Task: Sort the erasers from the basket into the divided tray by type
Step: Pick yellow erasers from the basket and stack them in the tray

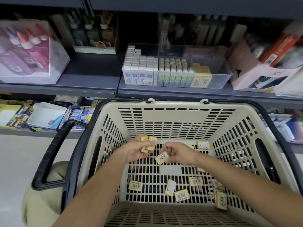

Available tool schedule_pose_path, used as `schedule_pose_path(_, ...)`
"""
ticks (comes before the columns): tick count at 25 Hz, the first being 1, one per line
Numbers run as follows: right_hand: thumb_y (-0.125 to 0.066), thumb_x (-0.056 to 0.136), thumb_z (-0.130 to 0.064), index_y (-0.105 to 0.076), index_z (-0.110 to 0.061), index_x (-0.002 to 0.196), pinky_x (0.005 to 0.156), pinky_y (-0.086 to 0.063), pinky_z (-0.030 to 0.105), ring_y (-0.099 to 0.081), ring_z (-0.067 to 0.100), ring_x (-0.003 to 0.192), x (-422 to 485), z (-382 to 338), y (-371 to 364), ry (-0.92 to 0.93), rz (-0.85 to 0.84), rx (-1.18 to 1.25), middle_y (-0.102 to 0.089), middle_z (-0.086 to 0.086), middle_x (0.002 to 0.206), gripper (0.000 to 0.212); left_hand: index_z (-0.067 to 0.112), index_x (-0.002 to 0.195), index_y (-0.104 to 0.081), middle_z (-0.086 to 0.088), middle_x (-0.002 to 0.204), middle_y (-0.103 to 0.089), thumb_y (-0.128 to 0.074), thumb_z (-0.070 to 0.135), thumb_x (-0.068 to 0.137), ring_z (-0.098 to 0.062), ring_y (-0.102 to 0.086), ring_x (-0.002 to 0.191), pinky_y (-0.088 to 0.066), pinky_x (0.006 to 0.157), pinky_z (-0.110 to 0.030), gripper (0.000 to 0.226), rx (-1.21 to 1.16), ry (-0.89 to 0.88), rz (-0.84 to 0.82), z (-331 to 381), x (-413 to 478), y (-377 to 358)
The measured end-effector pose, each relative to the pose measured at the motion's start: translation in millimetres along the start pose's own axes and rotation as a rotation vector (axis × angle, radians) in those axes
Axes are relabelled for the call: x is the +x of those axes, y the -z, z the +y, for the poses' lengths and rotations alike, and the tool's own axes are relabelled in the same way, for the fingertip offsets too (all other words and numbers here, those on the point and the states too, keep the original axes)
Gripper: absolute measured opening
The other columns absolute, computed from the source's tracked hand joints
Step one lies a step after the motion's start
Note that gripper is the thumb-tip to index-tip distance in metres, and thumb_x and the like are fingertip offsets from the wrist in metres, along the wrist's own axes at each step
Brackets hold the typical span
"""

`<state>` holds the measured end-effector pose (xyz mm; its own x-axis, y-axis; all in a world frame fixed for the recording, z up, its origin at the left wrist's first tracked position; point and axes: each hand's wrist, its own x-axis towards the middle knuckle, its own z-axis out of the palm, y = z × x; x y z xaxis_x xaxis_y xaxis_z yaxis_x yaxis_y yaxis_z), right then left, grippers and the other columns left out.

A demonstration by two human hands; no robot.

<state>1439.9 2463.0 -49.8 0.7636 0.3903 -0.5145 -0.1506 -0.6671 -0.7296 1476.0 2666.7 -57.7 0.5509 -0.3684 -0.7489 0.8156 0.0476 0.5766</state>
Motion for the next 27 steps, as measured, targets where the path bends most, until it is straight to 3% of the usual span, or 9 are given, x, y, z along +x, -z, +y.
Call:
schedule_pose_path(4, -0.070, 0.078, -0.004, -0.052, -0.025, 0.093, 0.072, -0.052, 0.025, -0.057, 0.007, 0.071, 1, -16, 18, 0.053, 0.111, 0.221, -0.057, -0.004, 0.084, 0.032, 0.009, 0.118, -0.057, -0.005, 0.091, -0.071, -0.081, 0.023, 0.067, -0.014, -0.065, 0.074, -0.052, 0.057, -0.023, 0.058, 0.105, 0.052, -0.182, 0, -2, -12)
schedule_pose_path(7, -0.071, 0.078, -0.006, -0.052, -0.024, 0.089, 0.078, -0.055, 0.031, -0.058, 0.012, 0.077, 1, -18, 18, 0.043, 0.190, 0.257, -0.058, -0.001, 0.088, 0.028, 0.005, 0.124, -0.052, -0.010, 0.097, -0.071, -0.080, 0.015, 0.065, -0.022, -0.069, 0.088, -0.057, 0.070, -0.032, 0.066, 0.036, 0.046, -0.177, 3, -2, -15)
schedule_pose_path(10, -0.074, 0.077, -0.017, -0.052, -0.029, 0.087, 0.059, -0.046, 0.014, -0.053, 0.004, 0.066, -2, -17, 11, 0.034, 0.252, 0.210, -0.058, -0.004, 0.088, 0.027, 0.005, 0.120, -0.052, -0.012, 0.093, -0.073, -0.080, 0.006, 0.061, -0.024, -0.070, 0.088, -0.058, 0.068, -0.033, 0.065, 0.016, 0.043, -0.160, 3, -6, -16)
schedule_pose_path(12, -0.076, 0.075, -0.025, -0.052, -0.026, 0.089, 0.058, -0.040, 0.013, -0.052, 0.002, 0.067, -6, -15, 1, -0.013, 0.290, 0.213, -0.057, -0.005, 0.087, 0.027, 0.008, 0.112, -0.056, -0.011, 0.089, -0.073, -0.079, 0.006, 0.060, -0.023, -0.070, 0.083, -0.058, 0.066, -0.032, 0.056, 0.014, 0.037, -0.113, 2, -9, -13)
schedule_pose_path(16, -0.070, 0.079, -0.038, -0.060, -0.019, 0.101, 0.076, -0.047, 0.023, -0.059, 0.013, 0.092, -9, -15, -56, -0.002, -0.087, -0.231, -0.062, -0.003, 0.101, 0.031, 0.007, 0.115, -0.054, -0.011, 0.090, -0.071, -0.078, 0.006, 0.060, -0.021, -0.070, 0.077, -0.058, 0.060, -0.029, 0.060, -0.049, 0.001, 0.008, 3, -12, 1)
schedule_pose_path(18, -0.067, 0.081, -0.040, -0.059, -0.015, 0.108, 0.078, -0.047, 0.030, -0.058, 0.019, 0.098, -1, -25, -87, 0.056, -0.184, -0.405, -0.061, 0.003, 0.110, 0.038, 0.009, 0.112, -0.056, -0.010, 0.086, -0.073, -0.079, 0.007, 0.060, -0.019, -0.070, 0.075, -0.057, 0.059, -0.029, 0.057, -0.066, -0.009, -0.009, 5, -13, -2)
schedule_pose_path(23, -0.066, 0.080, -0.037, -0.047, -0.011, 0.120, 0.068, -0.046, 0.034, -0.054, 0.026, 0.099, 16, -40, -127, 0.091, -0.127, -0.693, -0.049, 0.010, 0.117, 0.051, 0.011, 0.104, -0.059, -0.007, 0.083, -0.074, -0.080, 0.008, 0.061, -0.018, -0.070, 0.076, -0.056, 0.062, -0.028, 0.048, -0.034, 0.000, -0.065, 6, -13, -6)
schedule_pose_path(27, -0.066, 0.080, -0.026, -0.050, -0.011, 0.112, 0.066, -0.044, 0.032, -0.055, 0.026, 0.094, 14, -29, -112, 0.112, -0.105, -0.717, -0.051, 0.010, 0.111, 0.040, 0.012, 0.100, -0.060, -0.007, 0.081, -0.074, -0.079, 0.008, 0.066, -0.017, -0.069, 0.073, -0.056, 0.061, -0.028, 0.039, -0.027, 0.003, -0.071, 6, -12, -6)
